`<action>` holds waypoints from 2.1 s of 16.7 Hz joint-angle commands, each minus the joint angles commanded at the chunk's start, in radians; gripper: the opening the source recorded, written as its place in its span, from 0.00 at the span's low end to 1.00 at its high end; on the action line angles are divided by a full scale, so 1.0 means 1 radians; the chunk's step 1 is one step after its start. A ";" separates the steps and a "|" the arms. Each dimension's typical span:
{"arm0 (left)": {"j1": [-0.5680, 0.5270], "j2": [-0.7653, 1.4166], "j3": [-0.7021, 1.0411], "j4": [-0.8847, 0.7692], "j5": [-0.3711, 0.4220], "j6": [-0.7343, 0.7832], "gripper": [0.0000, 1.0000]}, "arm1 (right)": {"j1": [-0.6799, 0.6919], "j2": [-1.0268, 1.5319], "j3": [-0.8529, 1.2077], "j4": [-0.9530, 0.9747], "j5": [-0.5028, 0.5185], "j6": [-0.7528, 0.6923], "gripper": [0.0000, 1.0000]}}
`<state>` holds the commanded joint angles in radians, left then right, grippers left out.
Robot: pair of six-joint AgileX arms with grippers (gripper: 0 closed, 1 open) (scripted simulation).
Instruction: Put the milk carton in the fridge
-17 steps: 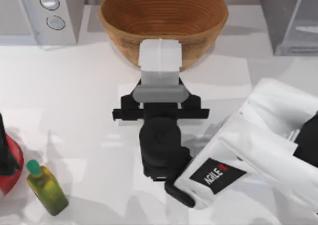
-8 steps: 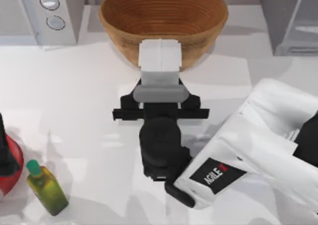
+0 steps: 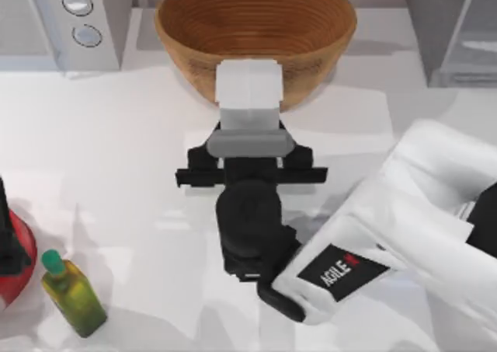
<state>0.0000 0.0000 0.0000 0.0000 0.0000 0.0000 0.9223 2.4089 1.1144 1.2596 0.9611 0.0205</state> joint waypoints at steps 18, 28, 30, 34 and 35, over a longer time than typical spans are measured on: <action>0.000 0.000 0.000 0.000 0.000 0.000 1.00 | 0.002 -0.406 0.057 -0.453 -0.006 0.011 0.00; 0.000 0.000 0.000 0.000 0.000 0.000 1.00 | -0.287 -0.916 -0.447 -0.806 -0.454 0.042 0.00; 0.000 0.000 0.000 0.000 0.000 0.000 1.00 | -0.410 -1.107 -0.608 -0.870 -0.543 0.058 0.00; 0.000 0.000 0.000 0.000 0.000 0.000 1.00 | -0.579 -1.585 -0.847 -0.981 -0.712 0.050 0.00; 0.000 0.000 0.000 0.000 0.000 0.000 1.00 | -0.613 -1.703 -0.885 -1.011 -0.742 0.045 0.00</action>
<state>0.0000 0.0000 0.0000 0.0000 0.0000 0.0000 0.3091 0.7059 0.2294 0.2483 0.2194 0.0656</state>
